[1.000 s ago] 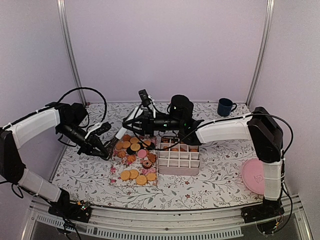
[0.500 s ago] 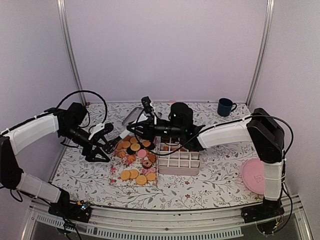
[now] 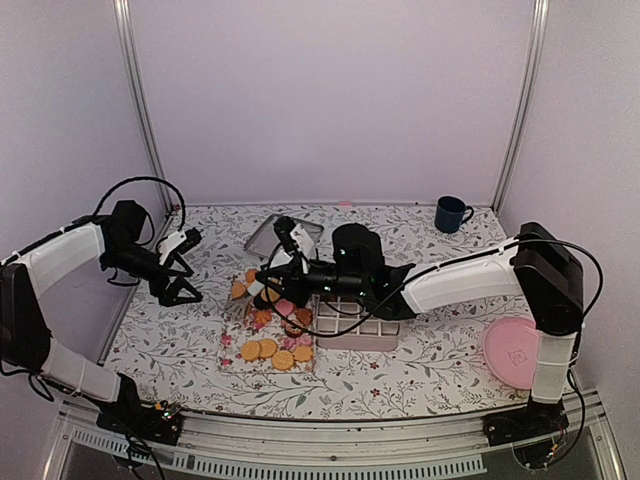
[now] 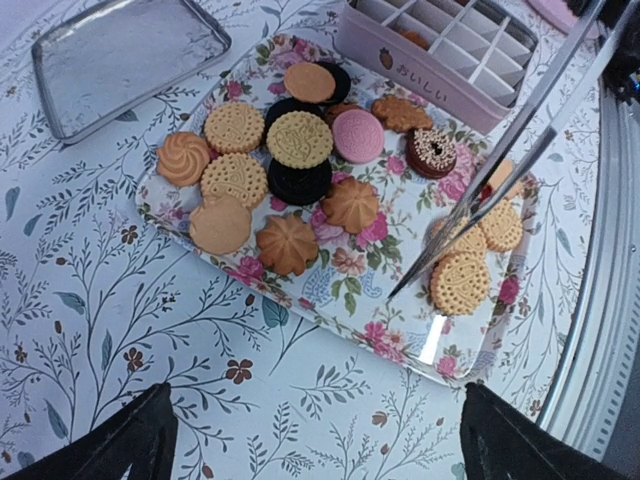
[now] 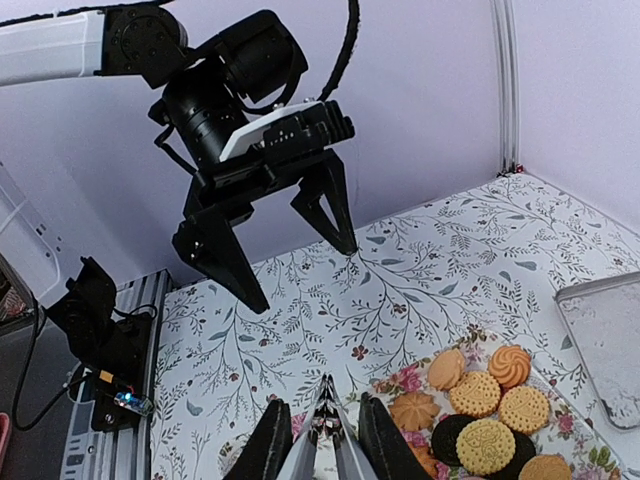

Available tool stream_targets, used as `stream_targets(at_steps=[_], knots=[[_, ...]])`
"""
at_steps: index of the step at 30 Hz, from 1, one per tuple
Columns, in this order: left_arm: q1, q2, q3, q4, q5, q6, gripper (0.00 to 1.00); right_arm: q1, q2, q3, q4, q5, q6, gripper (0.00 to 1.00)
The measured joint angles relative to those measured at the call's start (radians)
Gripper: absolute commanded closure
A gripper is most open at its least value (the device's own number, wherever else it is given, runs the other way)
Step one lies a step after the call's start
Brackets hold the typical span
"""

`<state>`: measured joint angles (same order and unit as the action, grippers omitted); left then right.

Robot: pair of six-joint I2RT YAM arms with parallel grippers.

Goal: Pack the cookies
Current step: Pick up the fake cookies from the plate.

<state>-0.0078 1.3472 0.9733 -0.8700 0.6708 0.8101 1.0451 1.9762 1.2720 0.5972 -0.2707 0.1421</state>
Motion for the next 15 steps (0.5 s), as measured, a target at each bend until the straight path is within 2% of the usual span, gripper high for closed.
stream_targets(at_steps=[11,15], knots=[[0.006,0.0,-0.018,0.019,-0.015,0.0,0.01,0.048,-0.044,-0.03,-0.062,0.158,-0.069,0.82],[0.006,0.0,-0.019,0.019,-0.015,0.0,0.01,0.076,-0.046,-0.03,-0.078,0.227,-0.098,0.73]])
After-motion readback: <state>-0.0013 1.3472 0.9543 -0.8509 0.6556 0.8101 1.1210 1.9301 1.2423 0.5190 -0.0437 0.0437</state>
